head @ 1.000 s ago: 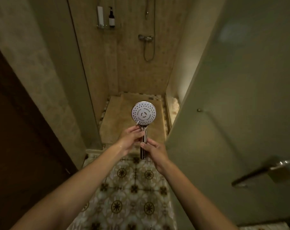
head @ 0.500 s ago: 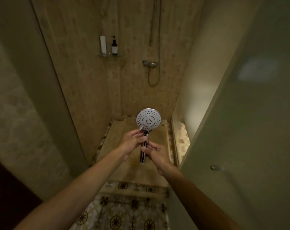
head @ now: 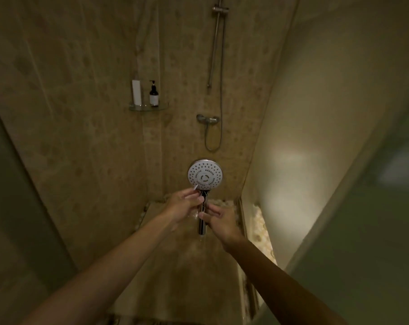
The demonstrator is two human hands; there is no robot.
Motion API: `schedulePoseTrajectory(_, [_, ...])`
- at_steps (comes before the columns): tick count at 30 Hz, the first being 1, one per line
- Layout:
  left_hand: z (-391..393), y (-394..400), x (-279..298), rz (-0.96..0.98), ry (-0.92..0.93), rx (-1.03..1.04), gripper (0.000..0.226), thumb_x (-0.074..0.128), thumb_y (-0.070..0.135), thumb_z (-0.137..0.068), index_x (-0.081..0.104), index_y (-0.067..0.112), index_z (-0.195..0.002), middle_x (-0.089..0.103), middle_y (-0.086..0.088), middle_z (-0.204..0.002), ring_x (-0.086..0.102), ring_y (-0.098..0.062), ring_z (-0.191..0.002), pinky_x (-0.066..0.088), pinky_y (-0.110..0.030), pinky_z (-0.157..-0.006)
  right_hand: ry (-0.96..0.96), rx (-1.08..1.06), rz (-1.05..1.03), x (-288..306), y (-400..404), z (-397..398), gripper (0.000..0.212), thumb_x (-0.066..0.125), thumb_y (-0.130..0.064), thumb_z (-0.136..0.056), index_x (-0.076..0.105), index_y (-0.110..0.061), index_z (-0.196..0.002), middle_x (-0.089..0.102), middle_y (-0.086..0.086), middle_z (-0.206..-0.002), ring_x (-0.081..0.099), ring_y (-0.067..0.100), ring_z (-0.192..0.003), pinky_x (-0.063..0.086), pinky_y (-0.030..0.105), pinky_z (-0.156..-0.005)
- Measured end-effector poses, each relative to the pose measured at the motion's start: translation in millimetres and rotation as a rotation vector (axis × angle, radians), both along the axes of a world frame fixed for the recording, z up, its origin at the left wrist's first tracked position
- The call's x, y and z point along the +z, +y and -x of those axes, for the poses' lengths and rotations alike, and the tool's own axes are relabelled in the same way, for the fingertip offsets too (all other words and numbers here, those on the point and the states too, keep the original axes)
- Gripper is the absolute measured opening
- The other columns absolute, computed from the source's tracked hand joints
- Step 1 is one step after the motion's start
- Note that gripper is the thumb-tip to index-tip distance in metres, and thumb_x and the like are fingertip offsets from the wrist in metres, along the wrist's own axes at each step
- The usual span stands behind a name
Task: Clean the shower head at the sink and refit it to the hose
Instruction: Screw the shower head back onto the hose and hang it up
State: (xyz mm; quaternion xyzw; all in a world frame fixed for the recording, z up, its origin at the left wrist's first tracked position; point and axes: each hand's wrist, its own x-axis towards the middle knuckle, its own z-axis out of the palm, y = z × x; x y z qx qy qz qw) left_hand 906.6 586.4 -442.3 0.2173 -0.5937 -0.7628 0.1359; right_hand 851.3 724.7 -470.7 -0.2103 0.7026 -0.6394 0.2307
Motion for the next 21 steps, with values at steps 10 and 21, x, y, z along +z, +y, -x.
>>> schedulePoseTrajectory(10, [141,-115,43,0.004,0.051,-0.078,0.036,0.062,-0.003,-0.094,0.056,-0.009,-0.129,0.065,-0.022,-0.121,0.073,-0.013,-0.076,0.059,-0.020,-0.063,0.071,-0.029,-0.031,48,-105,140,0.043,0.068,0.004,-0.094,0.064,-0.006,-0.137,0.075,0.012,-0.125,0.073,0.022,-0.111,0.062,0.029,-0.087])
schedulePoseTrajectory(21, [285,-198,51,0.082,0.086,-0.086,0.031,0.067,0.001,-0.091,0.064,-0.003,-0.122,0.069,-0.022,-0.119,0.070,-0.031,-0.104,0.060,-0.037,-0.088,0.192,0.027,-0.066,60,-180,275,0.022,0.062,-0.003,-0.099,0.077,-0.013,-0.112,0.082,-0.004,-0.090,0.075,0.004,-0.079,0.056,0.015,-0.065])
